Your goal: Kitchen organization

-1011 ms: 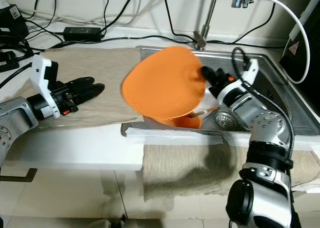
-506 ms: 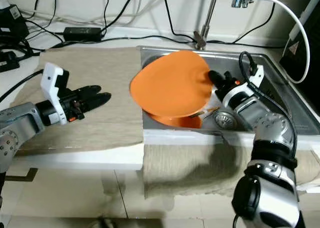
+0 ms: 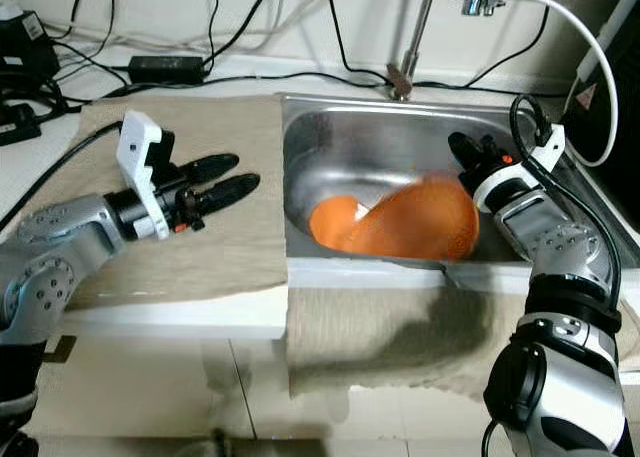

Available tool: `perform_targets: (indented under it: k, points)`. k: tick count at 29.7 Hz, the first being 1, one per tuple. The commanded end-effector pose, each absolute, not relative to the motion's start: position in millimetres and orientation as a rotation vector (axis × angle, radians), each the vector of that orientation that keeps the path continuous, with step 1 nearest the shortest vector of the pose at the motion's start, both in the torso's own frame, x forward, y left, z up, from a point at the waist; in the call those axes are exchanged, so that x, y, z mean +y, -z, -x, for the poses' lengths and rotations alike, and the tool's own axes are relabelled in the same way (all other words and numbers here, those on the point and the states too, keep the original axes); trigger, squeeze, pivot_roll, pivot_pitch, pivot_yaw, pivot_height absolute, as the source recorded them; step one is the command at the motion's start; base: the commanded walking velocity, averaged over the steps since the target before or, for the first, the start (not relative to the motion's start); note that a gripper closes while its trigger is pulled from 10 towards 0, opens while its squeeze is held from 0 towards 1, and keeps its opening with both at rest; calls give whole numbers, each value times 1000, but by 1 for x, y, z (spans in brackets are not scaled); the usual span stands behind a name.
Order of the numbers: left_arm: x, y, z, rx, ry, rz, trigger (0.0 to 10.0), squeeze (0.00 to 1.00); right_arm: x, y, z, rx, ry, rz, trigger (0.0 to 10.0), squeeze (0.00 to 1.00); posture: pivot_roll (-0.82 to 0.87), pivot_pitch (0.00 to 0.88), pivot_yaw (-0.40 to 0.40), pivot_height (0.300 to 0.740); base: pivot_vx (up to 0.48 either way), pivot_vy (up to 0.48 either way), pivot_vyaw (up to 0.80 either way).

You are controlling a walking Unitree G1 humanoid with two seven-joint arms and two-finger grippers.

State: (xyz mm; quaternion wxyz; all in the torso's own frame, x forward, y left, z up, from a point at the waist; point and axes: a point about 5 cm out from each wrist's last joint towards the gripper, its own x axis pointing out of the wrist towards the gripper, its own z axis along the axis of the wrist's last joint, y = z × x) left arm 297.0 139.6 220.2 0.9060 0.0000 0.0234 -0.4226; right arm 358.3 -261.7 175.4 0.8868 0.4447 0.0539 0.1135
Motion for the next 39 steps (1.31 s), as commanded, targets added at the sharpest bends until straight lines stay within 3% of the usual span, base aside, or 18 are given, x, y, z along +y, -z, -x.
perform_targets:
  k: [1,7,12,13,14,15,17,24,29,31,34,39]
  points:
    - [134,-221,-297,45,880,-28,10000,0,-257,-173,-360,118,-244,-921,0,0,-59,0,-14,740,0,0,0]
    - [130,-218,-297,59,893,-48,10000,0,-239,-162,-362,168,-280,-898,0,0,-51,0,-17,740,0,0,0]
    - [128,-213,-292,69,905,-67,10000,0,-224,-154,-360,215,-303,-781,0,0,-49,0,-17,740,0,0,0]
    - [128,-214,-293,60,888,-70,10000,0,-221,-153,-359,218,-310,-744,667,0,-48,0,-17,740,0,0,0]
    - [128,-214,-293,53,876,-72,10000,0,-219,-152,-358,218,-315,-721,7333,0,-48,0,-17,740,0,0,0]
    - [129,-217,-296,23,826,-73,10000,0,-217,-153,-357,206,-311,-649,10000,0,-46,0,-15,740,0,0,0]
    - [132,-227,-304,-68,685,-97,10000,0,-212,-162,-354,131,-316,-500,10000,0,-42,0,-14,740,0,0,0]
    - [127,-244,-295,-228,537,-112,10000,0,-188,-205,-330,-174,-321,-249,10000,0,-40,0,-1,740,0,0,0]
    - [132,-250,-282,-280,520,-49,10000,0,-167,-229,-299,-343,-378,-235,10000,0,-44,0,11,740,0,0,800]
    - [133,-251,-282,-284,513,-49,10000,0,-164,-229,-296,-349,-387,-240,10000,0,-43,0,14,740,0,0,800]
    - [143,-246,-276,-283,429,-70,10000,0,-140,-217,-276,-341,-457,-202,10000,0,-47,0,23,740,0,0,800]
    - [150,-238,-271,-246,366,-62,10000,0,-134,-208,-271,-318,-449,-204,10000,0,-35,0,15,740,0,0,800]
